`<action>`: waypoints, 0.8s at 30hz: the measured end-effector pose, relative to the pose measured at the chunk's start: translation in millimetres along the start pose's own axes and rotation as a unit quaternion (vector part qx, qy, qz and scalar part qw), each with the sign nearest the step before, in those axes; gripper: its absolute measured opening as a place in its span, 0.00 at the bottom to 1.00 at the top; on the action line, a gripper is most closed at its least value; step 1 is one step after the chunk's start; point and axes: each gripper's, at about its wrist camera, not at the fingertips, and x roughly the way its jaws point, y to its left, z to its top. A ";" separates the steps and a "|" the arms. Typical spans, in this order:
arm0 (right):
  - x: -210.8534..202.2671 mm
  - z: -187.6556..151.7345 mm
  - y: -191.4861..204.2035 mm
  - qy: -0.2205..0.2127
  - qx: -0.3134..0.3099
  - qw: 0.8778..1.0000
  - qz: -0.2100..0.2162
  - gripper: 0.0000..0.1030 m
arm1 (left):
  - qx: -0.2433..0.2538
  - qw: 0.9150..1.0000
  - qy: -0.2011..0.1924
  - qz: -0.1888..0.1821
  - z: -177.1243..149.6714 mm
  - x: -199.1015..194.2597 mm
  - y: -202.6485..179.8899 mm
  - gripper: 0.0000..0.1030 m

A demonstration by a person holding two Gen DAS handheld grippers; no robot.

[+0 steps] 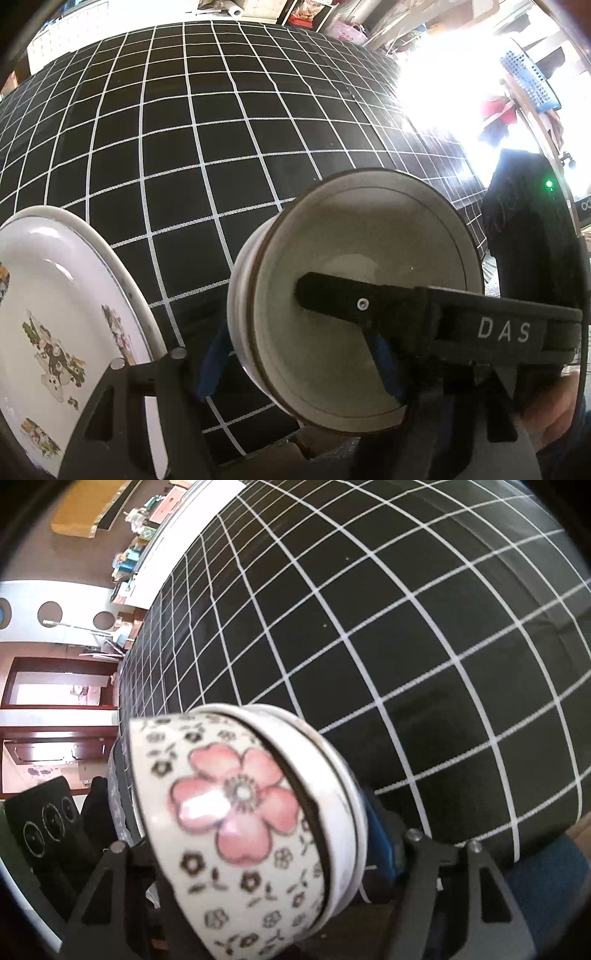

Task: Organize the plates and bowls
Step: 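Lift the bowl stack with both grippers and tilt it toward the plates, then carry the bowl stack over the floral plate stack with both grippers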

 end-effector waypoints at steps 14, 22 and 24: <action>-15.6 -12.0 62.5 -0.019 -0.063 0.998 -0.008 0.67 | -0.014 0.999 -0.048 -0.003 1.1 -59.4 0.1 0.65; 2.1 -17.8 116.9 0.003 -0.120 0.993 -0.002 0.67 | -0.047 0.996 -0.075 0.018 -0.4 -109.9 34.0 0.65; 11.4 -18.9 131.0 0.012 -0.133 0.991 -0.003 0.67 | -0.059 0.995 -0.081 0.022 -2.9 -121.8 49.1 0.65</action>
